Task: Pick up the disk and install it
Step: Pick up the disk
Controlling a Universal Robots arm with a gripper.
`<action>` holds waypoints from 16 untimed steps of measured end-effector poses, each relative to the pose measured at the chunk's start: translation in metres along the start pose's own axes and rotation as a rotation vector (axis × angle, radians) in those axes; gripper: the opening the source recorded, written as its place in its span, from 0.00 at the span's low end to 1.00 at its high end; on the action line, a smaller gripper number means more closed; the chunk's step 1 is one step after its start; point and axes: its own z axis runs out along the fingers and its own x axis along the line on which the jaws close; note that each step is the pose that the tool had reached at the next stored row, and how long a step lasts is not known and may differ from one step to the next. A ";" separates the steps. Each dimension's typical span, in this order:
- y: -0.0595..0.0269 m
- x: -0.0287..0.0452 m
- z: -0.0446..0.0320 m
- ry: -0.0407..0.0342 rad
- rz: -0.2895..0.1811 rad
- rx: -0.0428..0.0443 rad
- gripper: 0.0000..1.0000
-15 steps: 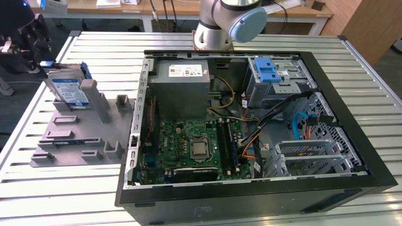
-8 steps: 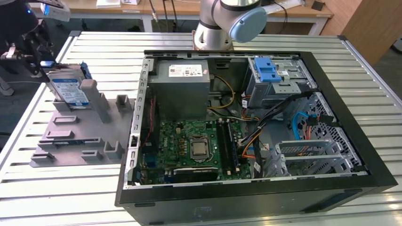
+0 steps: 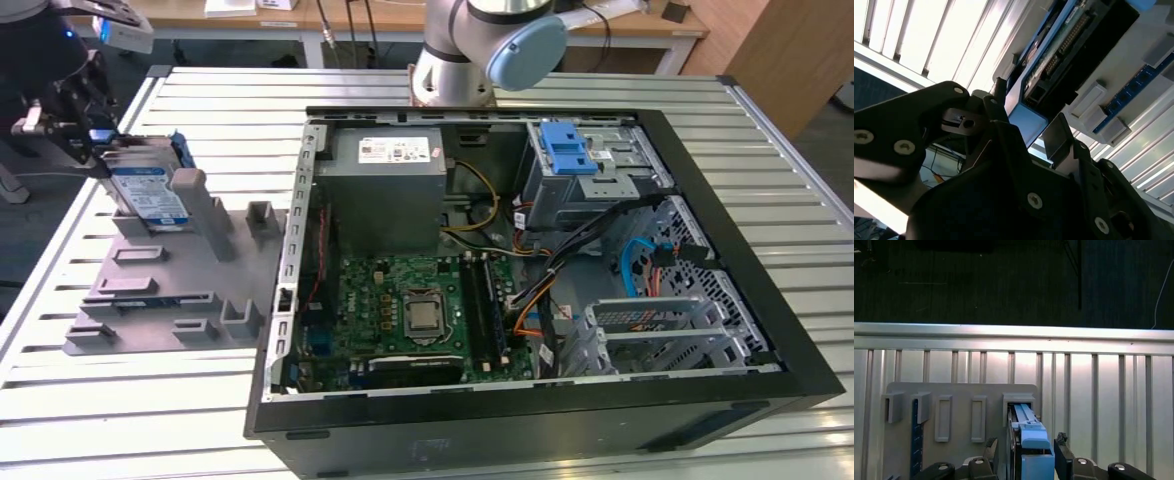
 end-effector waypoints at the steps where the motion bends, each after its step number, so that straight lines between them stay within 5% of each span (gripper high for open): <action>1: 0.0000 0.0000 0.0003 -0.0001 0.000 0.0001 0.59; 16: 0.0000 0.0000 0.0013 -0.0001 0.000 0.0012 0.37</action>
